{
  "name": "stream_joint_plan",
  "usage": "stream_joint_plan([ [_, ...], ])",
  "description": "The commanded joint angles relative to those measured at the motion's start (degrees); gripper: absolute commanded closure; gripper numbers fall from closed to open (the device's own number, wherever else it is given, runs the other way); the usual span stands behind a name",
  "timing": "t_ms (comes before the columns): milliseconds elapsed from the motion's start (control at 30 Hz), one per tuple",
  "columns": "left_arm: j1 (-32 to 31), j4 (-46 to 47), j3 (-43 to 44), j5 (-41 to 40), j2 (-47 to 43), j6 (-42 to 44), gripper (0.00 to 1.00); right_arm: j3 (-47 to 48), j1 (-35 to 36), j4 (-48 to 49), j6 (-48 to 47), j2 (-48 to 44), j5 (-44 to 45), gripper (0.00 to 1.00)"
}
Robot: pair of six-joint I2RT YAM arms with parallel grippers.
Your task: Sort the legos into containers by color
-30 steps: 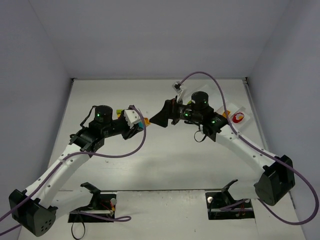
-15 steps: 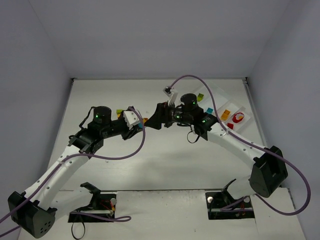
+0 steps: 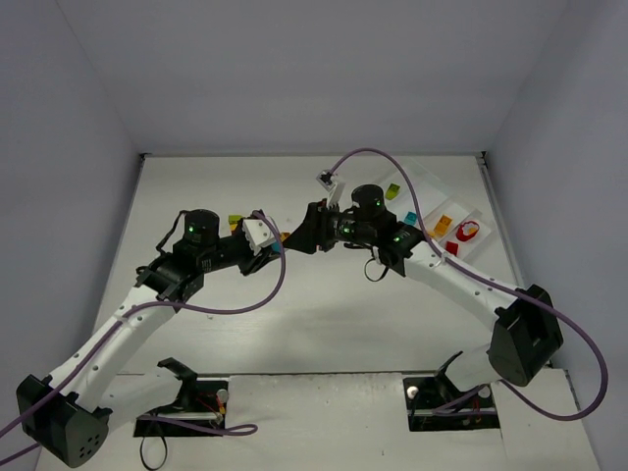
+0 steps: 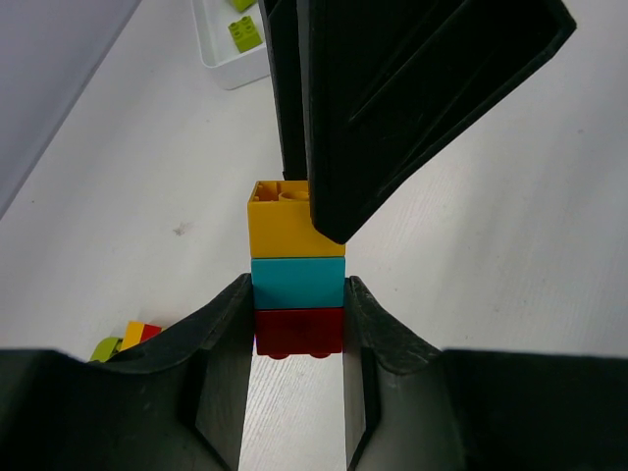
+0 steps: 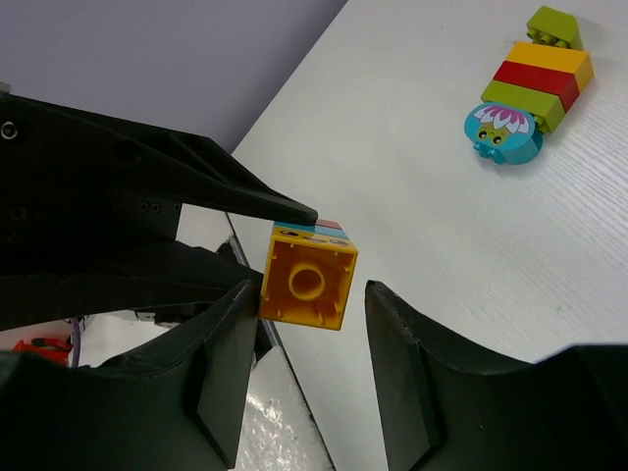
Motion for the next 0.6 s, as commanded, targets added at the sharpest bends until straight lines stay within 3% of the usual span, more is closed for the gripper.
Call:
stream_joint_plan([
  [0, -0.2, 4.2, 1.4, 2.2, -0.6, 1.0, 0.92, 1.6, 0.1, 5.6, 0.9, 0.4, -0.6, 0.56],
  [200, -0.3, 4.5, 1.3, 2.3, -0.3, 0.8, 0.92, 1.7, 0.0, 5.9, 0.8, 0.7, -0.9, 0.55],
  [367, -0.3, 4.5, 1.3, 2.6, -0.1, 0.5, 0.92, 1.9, 0.0, 6.1, 0.7, 0.8, -1.2, 0.75],
  [467, -0.3, 4.4, 1.4, 2.6, 0.1, 0.5, 0.92, 2.0, 0.0, 6.0, 0.7, 1.0, -1.2, 0.96],
  [567, -0.3, 4.2, 1.4, 1.8, 0.1, 0.3, 0.93, 1.5, -1.0, 4.6, -0.3, 0.2, 0.9, 1.00],
])
